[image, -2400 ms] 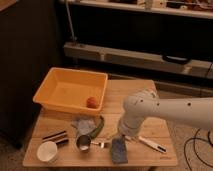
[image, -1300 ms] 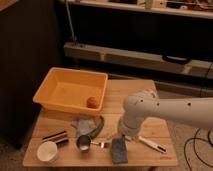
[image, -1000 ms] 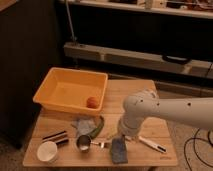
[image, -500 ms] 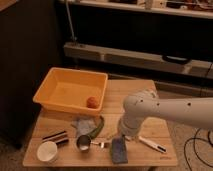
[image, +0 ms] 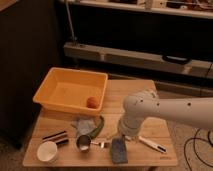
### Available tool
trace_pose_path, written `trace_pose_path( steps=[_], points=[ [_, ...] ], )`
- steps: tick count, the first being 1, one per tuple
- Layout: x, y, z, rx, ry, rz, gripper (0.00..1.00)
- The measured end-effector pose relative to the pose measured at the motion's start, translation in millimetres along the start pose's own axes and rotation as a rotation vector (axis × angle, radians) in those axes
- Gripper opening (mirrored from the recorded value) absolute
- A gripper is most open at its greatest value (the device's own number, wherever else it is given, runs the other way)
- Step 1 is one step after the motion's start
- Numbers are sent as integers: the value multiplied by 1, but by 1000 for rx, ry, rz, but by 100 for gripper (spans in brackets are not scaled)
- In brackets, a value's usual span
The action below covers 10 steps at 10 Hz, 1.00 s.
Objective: Place fork in tray
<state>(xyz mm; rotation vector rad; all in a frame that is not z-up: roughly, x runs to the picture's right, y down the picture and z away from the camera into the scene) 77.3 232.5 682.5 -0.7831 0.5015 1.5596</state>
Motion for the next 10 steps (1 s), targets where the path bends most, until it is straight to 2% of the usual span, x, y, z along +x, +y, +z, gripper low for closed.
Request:
trace_pose_path(
  steps=[3, 4, 5, 6, 8, 9, 10],
  points=[
    [-2, 0, -1, 0, 4, -10, 80],
    [-6, 2, -4, 2, 13, -41, 80],
    [-11, 9, -7, 3, 21, -97, 80],
    [-20, 28, -12, 11, 45, -221, 80],
    [-31, 61, -18, 9, 80, -369, 80],
    [-36, 84, -23, -13, 106, -478, 80],
    [-38, 95, -25, -23, 120, -531, 80]
  ],
)
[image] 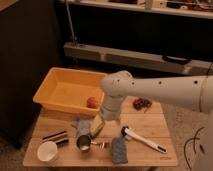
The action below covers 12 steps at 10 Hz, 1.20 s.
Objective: Place fork in tray
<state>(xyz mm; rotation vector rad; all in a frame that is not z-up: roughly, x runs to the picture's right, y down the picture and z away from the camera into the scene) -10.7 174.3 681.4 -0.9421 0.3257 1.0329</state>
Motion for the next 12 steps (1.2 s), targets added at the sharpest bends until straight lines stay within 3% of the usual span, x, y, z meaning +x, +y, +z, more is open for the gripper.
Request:
trace_pose_path(
  steps=[2, 4, 7, 8, 12],
  points=[
    [-8, 10, -4, -13, 11, -63, 80],
    [-5, 10, 0, -5, 0, -73, 80],
    [14, 30, 15, 56, -92, -297, 80],
    [18, 32, 17, 71, -107, -335, 80],
    [20, 37, 20, 94, -110, -378, 80]
  ],
)
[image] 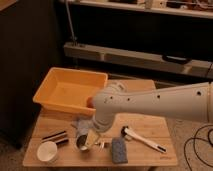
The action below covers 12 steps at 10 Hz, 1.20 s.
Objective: Place fork in tray
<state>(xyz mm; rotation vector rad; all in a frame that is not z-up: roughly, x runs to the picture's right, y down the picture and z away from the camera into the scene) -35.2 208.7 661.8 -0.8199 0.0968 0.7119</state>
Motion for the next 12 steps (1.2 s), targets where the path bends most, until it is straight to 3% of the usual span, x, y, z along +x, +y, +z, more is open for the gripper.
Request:
trace_pose_path(
  steps=[1, 3, 5, 9, 12],
  points=[
    [2, 3, 9, 17, 20, -60, 80],
    [11, -3, 33, 38, 19, -188, 80],
    [11, -6, 57, 34, 20, -290, 80],
    [9, -18, 79, 17, 56, -305, 80],
    [23, -26, 88, 78, 107, -290, 80]
  ],
)
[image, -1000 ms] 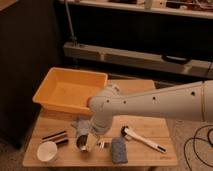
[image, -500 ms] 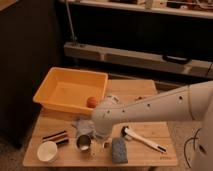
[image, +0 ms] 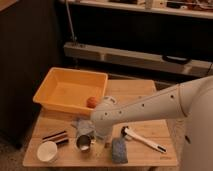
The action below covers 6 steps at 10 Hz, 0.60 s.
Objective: Place fork in tray
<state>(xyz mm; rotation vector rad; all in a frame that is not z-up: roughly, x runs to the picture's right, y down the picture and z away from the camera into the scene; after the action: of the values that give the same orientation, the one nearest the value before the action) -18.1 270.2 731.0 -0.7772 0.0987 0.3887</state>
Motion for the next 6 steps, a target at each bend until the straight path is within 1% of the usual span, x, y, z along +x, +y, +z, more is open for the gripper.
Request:
trace_pose_path(
  steps=[1, 3, 6],
  points=[
    [2, 1, 3, 6, 12, 1, 80],
    [8, -3, 12, 25, 52, 1, 80],
    [2, -11, 28, 51, 100, -15, 80]
  ],
)
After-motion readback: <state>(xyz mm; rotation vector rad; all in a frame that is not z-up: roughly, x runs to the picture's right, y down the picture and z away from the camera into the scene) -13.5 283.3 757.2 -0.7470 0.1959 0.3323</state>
